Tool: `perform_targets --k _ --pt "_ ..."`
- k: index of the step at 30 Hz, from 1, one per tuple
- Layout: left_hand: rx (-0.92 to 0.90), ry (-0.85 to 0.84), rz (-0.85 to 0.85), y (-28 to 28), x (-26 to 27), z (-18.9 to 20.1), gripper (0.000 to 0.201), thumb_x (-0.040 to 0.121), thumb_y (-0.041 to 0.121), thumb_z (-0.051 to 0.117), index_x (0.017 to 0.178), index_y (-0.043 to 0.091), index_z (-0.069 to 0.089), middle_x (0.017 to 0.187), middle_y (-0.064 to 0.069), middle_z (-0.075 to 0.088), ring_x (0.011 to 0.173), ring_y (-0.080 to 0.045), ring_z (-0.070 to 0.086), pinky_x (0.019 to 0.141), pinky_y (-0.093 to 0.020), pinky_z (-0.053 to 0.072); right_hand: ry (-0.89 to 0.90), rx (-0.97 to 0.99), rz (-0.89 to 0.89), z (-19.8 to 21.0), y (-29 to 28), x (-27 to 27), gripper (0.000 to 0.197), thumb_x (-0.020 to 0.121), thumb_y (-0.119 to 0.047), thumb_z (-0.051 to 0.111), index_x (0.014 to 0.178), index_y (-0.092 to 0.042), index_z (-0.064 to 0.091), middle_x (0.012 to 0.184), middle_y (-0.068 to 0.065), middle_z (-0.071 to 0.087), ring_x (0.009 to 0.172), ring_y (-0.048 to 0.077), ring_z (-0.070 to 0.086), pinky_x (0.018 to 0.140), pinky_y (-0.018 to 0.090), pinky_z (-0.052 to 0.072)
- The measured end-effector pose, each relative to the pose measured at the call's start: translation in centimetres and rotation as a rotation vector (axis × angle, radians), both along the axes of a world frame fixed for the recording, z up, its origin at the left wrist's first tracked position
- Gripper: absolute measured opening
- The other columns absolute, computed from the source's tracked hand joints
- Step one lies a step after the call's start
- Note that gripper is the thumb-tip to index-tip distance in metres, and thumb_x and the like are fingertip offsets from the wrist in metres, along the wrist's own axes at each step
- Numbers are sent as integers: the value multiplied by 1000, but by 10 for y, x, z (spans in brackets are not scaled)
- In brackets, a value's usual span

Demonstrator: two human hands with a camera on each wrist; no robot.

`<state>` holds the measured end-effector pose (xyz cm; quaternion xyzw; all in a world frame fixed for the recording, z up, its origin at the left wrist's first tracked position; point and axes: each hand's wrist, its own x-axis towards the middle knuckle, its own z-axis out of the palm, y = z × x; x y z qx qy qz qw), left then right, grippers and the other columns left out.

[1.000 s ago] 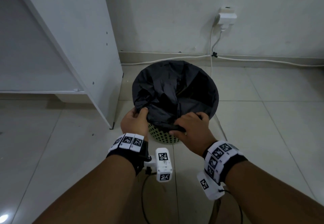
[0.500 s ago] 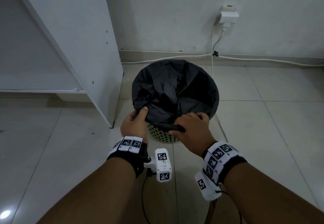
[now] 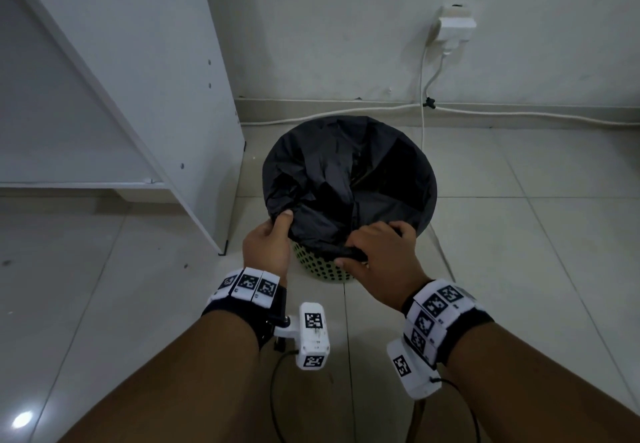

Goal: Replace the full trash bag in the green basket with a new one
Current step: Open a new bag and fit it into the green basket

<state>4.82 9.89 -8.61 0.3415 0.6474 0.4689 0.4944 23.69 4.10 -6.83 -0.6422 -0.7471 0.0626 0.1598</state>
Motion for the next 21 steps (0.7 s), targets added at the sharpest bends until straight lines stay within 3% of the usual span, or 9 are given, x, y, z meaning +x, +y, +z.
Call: perform_targets --k 3,5,7,9,11,14,17,21 --pt "31 -10 -2 -2 3 2 44 90 37 67 53 17 55 47 5 45 55 -17 41 60 -29 34 5 -2 5 0 0 1 38 80 -65 43 85 -32 60 79 -13 59 91 12 58 97 36 19" --pt "64 -46 21 -3 7 5 27 92 32 67 72 15 72 55 6 55 56 -13 47 59 -24 39 13 -8 7 1 0 1 39 80 -66 43 86 -32 61 81 -13 59 92 12 58 97 35 18" --pt "92 -65 51 -4 10 7 11 92 27 68 92 20 76 74 9 70 68 -6 62 63 -19 49 11 -18 10 1 0 1 40 80 -67 42 87 -32 61 82 -14 59 93 12 57 98 35 18" --pt "116 -58 41 -3 9 4 9 91 27 68 89 34 74 88 11 75 86 -7 70 76 -21 54 1 -19 8 1 0 1 40 80 -67 42 87 -32 61 81 -14 59 93 12 57 97 35 18" --pt "111 -25 14 -1 6 3 11 90 32 69 81 38 72 87 14 74 90 -11 70 81 -27 54 -2 -19 7 1 1 2 40 80 -68 42 87 -32 60 81 -14 59 93 12 57 97 35 18" --pt "75 -53 23 0 2 3 6 89 32 71 91 28 75 87 14 72 90 -11 69 80 -26 50 0 -13 8 1 1 3 41 80 -68 42 86 -32 61 81 -13 60 92 12 57 96 34 18" --pt "56 -96 18 0 0 4 22 88 32 73 105 18 77 88 11 72 85 -9 66 80 -24 46 -6 -17 3 0 1 2 42 80 -68 41 87 -31 60 81 -12 60 92 13 57 96 34 18" --pt "13 -213 -25 4 -7 4 29 79 35 79 102 18 78 104 -3 78 95 -14 70 90 -27 51 -1 -6 1 -1 1 2 41 81 -67 42 87 -31 60 81 -11 59 91 14 57 96 34 18"
